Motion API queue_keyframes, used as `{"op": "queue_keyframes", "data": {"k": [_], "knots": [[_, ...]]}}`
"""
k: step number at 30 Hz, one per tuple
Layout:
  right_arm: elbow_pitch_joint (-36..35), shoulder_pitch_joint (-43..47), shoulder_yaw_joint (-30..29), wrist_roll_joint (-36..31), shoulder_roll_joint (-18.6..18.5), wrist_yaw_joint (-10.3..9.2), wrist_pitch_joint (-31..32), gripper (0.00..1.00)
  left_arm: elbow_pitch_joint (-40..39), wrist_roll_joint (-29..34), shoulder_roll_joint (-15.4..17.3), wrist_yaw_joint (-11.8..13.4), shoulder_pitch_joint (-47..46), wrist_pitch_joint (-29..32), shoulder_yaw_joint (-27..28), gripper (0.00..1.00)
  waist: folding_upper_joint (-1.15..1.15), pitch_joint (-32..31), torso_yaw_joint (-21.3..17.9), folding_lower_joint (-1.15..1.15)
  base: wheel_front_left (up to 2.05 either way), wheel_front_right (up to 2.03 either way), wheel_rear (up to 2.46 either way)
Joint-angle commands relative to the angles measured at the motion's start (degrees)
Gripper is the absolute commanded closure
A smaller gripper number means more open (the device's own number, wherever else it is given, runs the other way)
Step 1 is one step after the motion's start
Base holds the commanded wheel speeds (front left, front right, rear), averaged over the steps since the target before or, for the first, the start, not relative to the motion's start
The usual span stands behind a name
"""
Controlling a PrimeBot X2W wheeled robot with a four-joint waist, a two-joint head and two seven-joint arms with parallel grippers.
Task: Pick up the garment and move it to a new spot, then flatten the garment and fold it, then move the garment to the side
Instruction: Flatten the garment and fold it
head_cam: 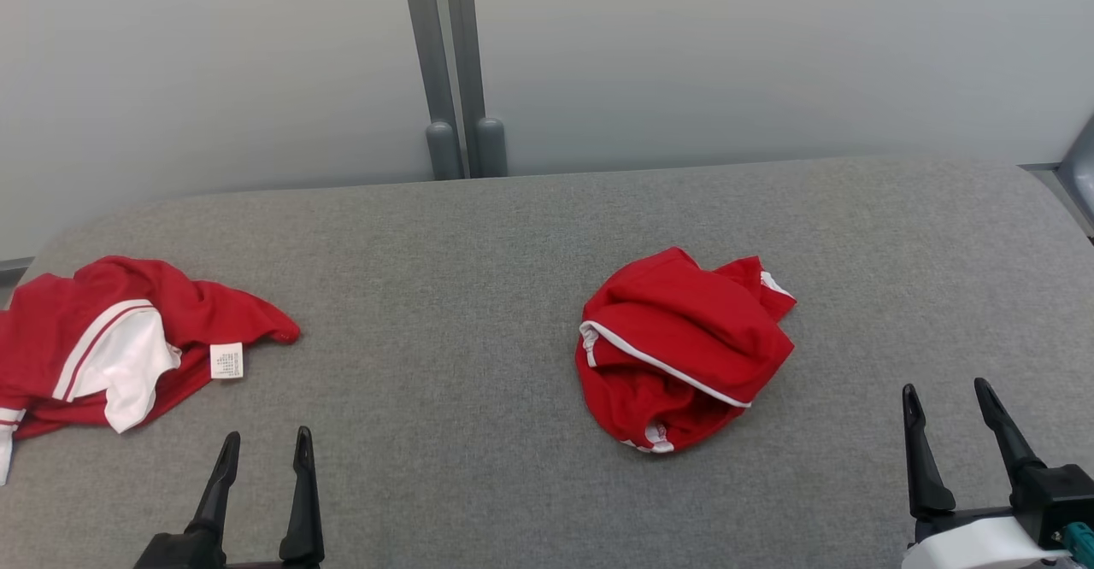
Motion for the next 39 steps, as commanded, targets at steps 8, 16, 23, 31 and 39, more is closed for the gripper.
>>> {"op": "queue_keyframes", "data": {"k": [8, 16, 23, 31, 39], "knots": [[1.7, -0.7, -0.1, 0.5, 0.4, 0.00, -0.2, 0.00, 0.2, 1.3, -0.2, -1.0, -0.9, 0.0, 0.9, 0.00, 0.00, 0.3, -0.6, 0.00, 0.00, 0.00, 0.00], [2.3, -1.1, -0.3, 0.7, 0.7, 0.00, -0.2, 0.00, 0.5, 1.1, -0.3, -1.3, -1.2, 0.0, 0.2, 0.00, 0.00, 0.6, -1.1, 0.00, 0.00, 0.00, 0.00], [2.4, -1.4, 0.1, 0.8, 0.6, 0.00, -0.2, 0.00, 0.8, 1.6, -0.2, -1.5, -0.9, 0.0, 0.0, 0.00, 0.00, 0.8, -1.5, 0.00, 0.00, 0.00, 0.00], [2.0, -3.7, 0.1, 1.5, -0.3, 0.00, -0.2, 0.00, 1.4, 2.3, 0.3, -1.9, -4.9, 0.0, -15.2, 0.00, 0.00, 2.2, -4.0, 0.00, 0.00, 0.00, 0.00], [0.6, -7.0, 1.5, 1.8, -0.5, 0.00, -0.2, 0.00, 12.2, -3.0, 3.4, -1.9, -17.3, 0.4, -39.1, 0.00, 0.00, 5.7, -11.0, 0.00, 0.00, 0.00, 0.00]]}}
